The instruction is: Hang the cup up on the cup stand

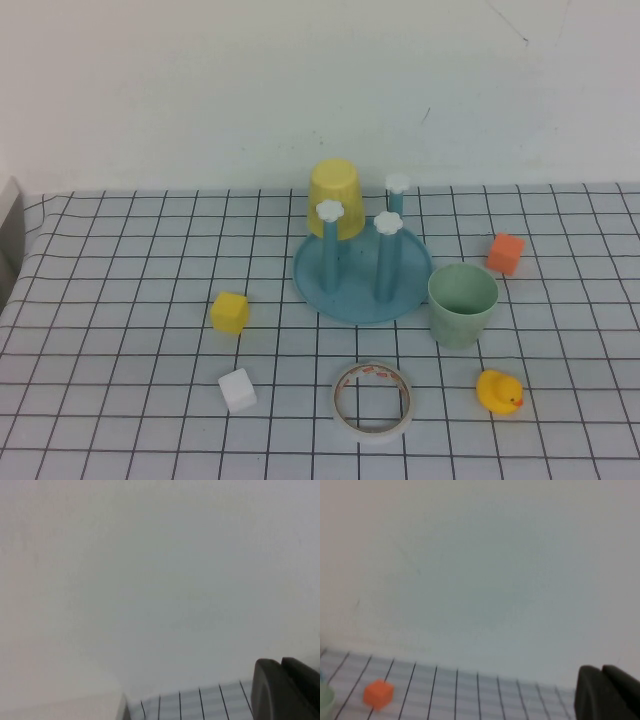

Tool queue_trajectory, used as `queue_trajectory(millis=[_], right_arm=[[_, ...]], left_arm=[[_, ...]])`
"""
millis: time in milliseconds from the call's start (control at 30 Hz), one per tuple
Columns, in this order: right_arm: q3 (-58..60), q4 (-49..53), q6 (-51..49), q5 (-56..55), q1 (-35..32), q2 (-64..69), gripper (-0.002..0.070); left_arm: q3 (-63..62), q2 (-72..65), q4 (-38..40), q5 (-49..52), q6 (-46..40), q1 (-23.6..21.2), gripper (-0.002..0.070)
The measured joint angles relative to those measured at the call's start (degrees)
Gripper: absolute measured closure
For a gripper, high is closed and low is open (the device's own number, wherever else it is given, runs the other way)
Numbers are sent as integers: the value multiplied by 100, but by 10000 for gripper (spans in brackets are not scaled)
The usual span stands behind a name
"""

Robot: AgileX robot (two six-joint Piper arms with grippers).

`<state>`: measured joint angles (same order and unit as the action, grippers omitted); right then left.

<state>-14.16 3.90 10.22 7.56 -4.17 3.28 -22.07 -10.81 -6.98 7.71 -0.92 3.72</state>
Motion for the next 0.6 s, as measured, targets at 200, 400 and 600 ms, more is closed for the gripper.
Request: queue_trajectory(millis=[200, 400, 600], right_arm=[[-61, -486, 50, 1324, 0, 1085, 678], [-51, -1046, 83, 1719, 0, 2214, 678], [-222, -1709, 577, 2159, 0, 2936, 678]], left_arm=[[-20, -901, 437, 764, 0, 0, 677], [326, -1354, 1055, 835, 0, 0, 677], [634, -1658, 1678, 1066, 10, 0, 677]])
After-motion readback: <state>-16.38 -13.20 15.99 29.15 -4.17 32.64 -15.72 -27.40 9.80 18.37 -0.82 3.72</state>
